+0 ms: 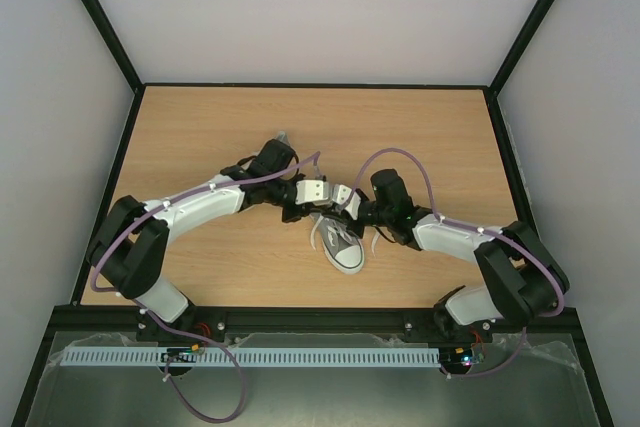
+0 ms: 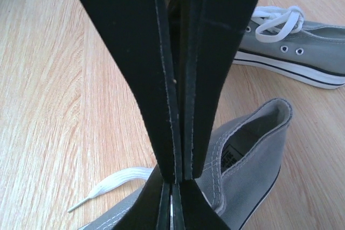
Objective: Tie the shoes
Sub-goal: Tie the shoelace on the shoe.
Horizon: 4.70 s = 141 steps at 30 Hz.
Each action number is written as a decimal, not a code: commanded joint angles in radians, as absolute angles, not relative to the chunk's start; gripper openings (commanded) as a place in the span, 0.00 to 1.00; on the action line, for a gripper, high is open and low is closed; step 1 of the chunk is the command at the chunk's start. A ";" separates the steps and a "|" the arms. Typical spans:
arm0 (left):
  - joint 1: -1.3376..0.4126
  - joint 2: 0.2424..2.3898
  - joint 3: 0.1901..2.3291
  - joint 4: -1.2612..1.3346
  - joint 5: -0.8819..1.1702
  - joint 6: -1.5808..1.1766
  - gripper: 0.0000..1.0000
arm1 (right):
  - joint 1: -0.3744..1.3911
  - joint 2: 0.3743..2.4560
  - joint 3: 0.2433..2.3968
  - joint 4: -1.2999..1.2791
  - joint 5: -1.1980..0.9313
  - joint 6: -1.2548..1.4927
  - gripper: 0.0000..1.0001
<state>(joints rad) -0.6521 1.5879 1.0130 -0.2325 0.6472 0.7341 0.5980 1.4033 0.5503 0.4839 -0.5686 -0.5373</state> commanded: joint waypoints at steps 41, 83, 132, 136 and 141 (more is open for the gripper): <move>-0.689 1.458 0.916 -0.164 0.590 0.643 0.02 | 0.466 1.194 1.036 0.193 0.635 -0.113 0.99; -0.696 1.430 0.847 -0.167 0.585 0.645 0.02 | 0.739 1.308 0.727 -0.501 -0.018 0.765 0.53; -0.698 1.428 0.852 -0.151 0.561 0.636 0.02 | 0.594 1.487 0.835 -0.510 0.049 0.592 0.40; -0.698 1.423 0.843 -0.145 0.565 0.625 0.02 | 0.594 1.533 0.787 -0.445 -0.034 0.582 0.41; -0.698 1.414 0.830 -0.127 0.556 0.606 0.02 | 0.594 1.562 0.782 -0.439 0.016 0.561 0.18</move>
